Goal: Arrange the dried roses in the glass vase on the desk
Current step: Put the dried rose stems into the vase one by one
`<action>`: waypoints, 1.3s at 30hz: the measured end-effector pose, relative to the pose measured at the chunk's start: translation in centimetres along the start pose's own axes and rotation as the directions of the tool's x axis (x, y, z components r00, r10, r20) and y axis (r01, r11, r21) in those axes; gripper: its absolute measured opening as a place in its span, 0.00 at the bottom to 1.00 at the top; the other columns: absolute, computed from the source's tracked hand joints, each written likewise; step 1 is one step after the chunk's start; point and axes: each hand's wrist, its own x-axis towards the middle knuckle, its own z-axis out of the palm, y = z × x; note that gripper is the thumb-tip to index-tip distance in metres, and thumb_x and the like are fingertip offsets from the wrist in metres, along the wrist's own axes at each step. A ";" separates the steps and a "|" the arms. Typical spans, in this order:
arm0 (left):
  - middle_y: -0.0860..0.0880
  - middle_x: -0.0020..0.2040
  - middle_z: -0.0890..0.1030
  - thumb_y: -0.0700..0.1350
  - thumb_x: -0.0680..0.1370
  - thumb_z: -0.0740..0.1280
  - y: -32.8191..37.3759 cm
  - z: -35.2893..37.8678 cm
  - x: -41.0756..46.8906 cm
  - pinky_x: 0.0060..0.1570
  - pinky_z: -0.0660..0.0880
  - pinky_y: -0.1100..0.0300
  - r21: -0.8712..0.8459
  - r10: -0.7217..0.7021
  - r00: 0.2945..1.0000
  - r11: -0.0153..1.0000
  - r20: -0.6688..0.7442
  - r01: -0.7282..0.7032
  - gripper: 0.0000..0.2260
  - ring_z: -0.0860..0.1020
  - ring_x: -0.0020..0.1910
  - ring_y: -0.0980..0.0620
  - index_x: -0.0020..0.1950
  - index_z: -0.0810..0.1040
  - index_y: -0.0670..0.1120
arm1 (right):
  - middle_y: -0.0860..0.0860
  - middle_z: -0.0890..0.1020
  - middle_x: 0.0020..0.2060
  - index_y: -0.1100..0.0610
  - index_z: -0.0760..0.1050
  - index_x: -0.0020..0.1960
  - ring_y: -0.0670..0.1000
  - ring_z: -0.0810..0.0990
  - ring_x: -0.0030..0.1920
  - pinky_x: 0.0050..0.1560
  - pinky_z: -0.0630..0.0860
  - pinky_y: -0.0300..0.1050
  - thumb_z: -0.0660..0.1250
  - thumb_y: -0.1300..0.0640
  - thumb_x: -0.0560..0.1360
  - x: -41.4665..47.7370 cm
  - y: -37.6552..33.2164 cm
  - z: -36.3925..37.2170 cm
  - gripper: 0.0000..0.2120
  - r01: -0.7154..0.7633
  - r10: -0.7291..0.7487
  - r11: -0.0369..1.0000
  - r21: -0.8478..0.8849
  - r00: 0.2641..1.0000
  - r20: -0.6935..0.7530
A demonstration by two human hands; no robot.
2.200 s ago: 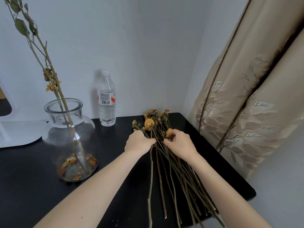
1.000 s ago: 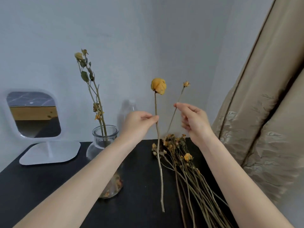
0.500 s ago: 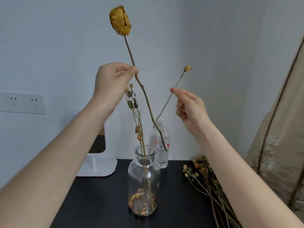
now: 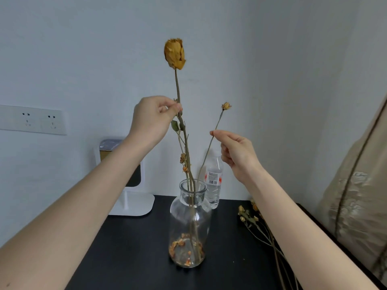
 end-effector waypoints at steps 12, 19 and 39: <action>0.47 0.37 0.82 0.48 0.75 0.68 -5.9 2.8 -4.7 0.38 0.69 0.65 0.093 -0.172 0.965 0.983 0.199 0.156 0.07 0.78 0.39 0.51 0.45 0.83 0.46 | 0.43 0.64 0.17 0.59 0.83 0.50 0.43 0.58 0.20 0.20 0.59 0.34 0.69 0.58 0.73 -1.3 4.7 0.2 0.08 -0.130 0.133 0.988 -0.082 0.990 0.037; 0.54 0.32 0.77 0.48 0.75 0.68 -8.1 4.1 -6.7 0.35 0.69 0.64 0.190 -0.215 0.942 0.967 0.259 0.168 0.07 0.74 0.34 0.56 0.45 0.84 0.46 | 0.38 0.72 0.16 0.57 0.83 0.47 0.38 0.69 0.17 0.20 0.62 0.28 0.70 0.59 0.73 -2.2 6.4 0.1 0.05 -0.190 0.202 0.959 -0.209 0.979 0.036; 0.55 0.23 0.72 0.55 0.74 0.61 -5.3 10.3 -16.3 0.30 0.63 0.63 0.075 -0.110 0.900 0.993 0.423 0.087 0.15 0.69 0.25 0.59 0.32 0.75 0.48 | 0.47 0.77 0.31 0.57 0.82 0.42 0.40 0.73 0.30 0.30 0.67 0.30 0.73 0.52 0.70 -4.0 7.6 -6.1 0.08 -0.199 0.147 0.848 -0.491 0.979 -0.144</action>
